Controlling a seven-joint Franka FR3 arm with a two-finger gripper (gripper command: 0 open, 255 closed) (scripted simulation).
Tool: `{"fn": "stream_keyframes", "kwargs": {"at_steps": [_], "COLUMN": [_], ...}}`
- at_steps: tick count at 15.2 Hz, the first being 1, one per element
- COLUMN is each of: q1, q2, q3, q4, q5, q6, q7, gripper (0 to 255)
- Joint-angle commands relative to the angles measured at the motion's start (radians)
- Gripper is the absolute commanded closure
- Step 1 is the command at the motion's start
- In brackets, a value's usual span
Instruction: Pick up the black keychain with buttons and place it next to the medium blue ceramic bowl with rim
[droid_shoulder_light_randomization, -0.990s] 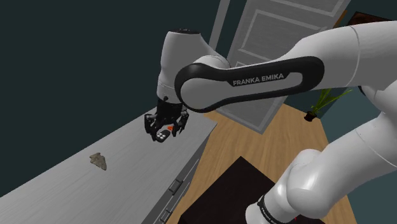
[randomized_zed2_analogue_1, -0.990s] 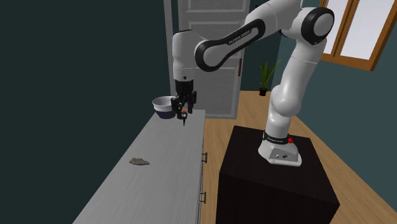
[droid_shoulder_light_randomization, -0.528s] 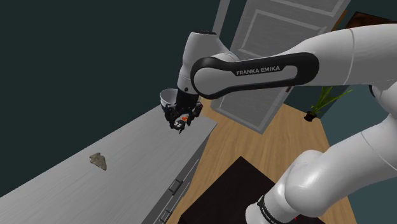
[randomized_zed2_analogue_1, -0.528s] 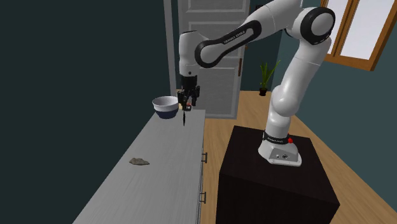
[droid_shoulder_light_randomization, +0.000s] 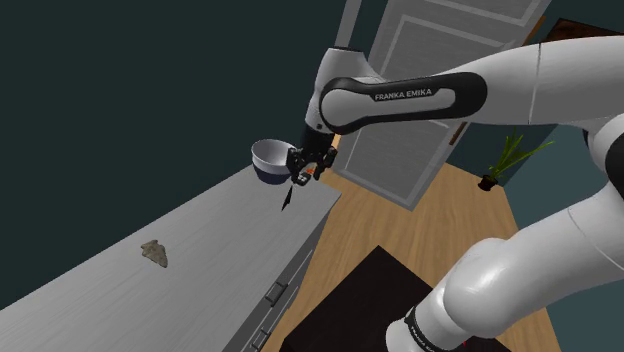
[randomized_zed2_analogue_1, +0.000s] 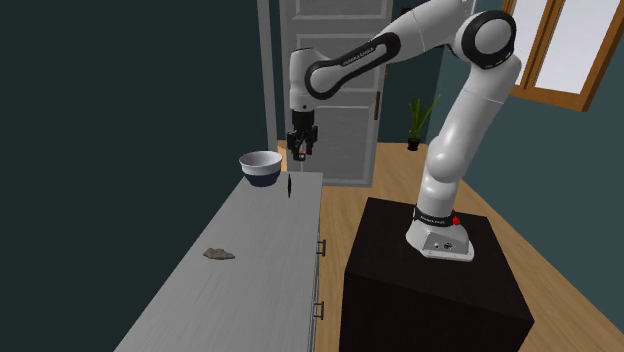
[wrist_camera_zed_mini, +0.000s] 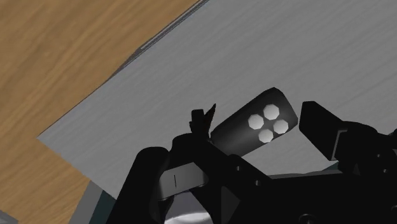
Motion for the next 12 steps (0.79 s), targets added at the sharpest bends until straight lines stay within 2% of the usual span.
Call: {"fn": "stream_keyframes", "kwargs": {"at_steps": [1, 7, 12], "q1": [-0.022, -0.089, -0.089], "q2": [0.008, 0.069, 0.094], "q3": [-0.033, -0.127, -0.127], "q4": [0.000, 0.060, 0.016], "q5": [-0.010, -0.037, -0.038], "q6": [0.007, 0.005, 0.074], "q7": [-0.051, -0.196, -0.196], "gripper": [255, 255, 255]}}
